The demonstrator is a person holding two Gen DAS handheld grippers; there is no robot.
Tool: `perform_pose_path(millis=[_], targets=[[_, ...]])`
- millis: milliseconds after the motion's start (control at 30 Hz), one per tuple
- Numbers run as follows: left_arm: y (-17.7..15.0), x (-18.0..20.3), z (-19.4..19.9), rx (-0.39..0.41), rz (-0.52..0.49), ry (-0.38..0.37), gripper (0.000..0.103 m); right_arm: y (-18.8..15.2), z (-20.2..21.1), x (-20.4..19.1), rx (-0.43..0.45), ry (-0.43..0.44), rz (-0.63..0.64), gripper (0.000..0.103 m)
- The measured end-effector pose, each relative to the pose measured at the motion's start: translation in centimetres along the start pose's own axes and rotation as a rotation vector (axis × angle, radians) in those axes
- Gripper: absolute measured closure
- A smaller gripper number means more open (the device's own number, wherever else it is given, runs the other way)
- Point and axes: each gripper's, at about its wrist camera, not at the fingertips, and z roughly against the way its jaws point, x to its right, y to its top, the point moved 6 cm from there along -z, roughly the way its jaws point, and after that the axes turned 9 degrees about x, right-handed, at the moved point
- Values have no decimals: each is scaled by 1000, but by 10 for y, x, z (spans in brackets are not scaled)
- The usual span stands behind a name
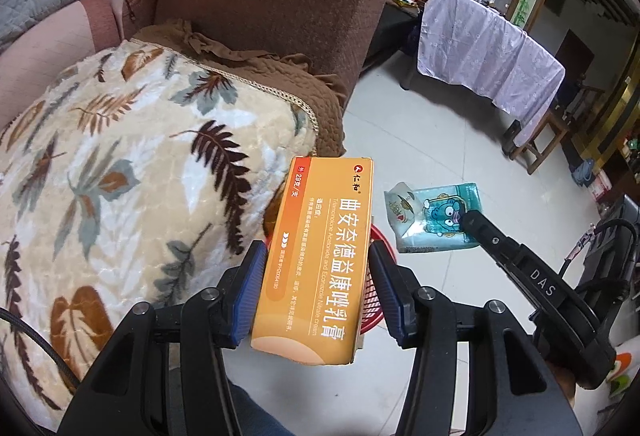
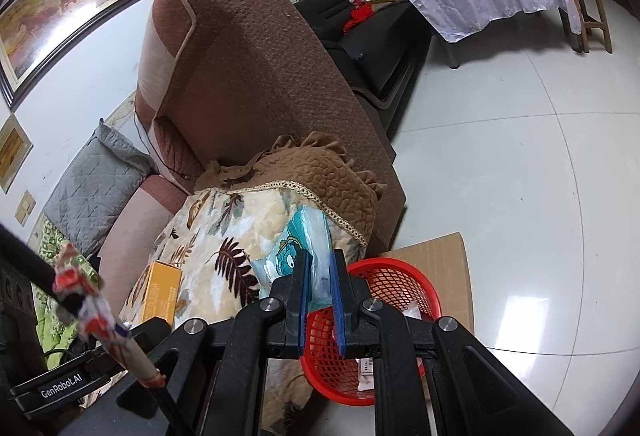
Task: Collect trash
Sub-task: 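Lower the orange box and tissue pack over the wastebasket and open both grippers, then move both tools back over the remaining trash on the bedspread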
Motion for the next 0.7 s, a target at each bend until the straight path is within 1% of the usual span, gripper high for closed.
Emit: perform_pose_path(millis=[100, 233, 300, 367, 433, 467, 500, 567, 633, 700], targets=[[-3, 1, -9, -13, 7, -17, 52, -1, -3, 4, -4, -12, 3, 92], [-7, 3, -22, -45, 0, -17, 51, -5, -8, 7, -13, -26, -4, 92], [-9, 3, -28, -62, -12, -5, 51, -5, -11, 11, -13, -30, -19, 92], [-10, 2, -34, -76, -7, -12, 51, -6, -13, 13, -16, -29, -30, 90], [-10, 0, -40, -88, -5, -15, 50, -8, -18, 15, -28, -24, -40, 89], [-11, 0, -43, -101, -2, -17, 45, -10, -21, 16, -38, -24, -48, 88], [-12, -1, -45, -110, 1, -18, 43, -13, -23, 18, -54, -24, -60, 85], [-13, -5, -46, -119, 18, -21, 42, -16, -26, 23, -76, -20, -90, 67], [-13, -8, -41, -114, 25, -32, 41, -15, -24, 23, -70, -21, -77, 61], [-12, -12, -33, -99, 34, -30, 41, -14, -21, 20, -66, -12, -68, 61]])
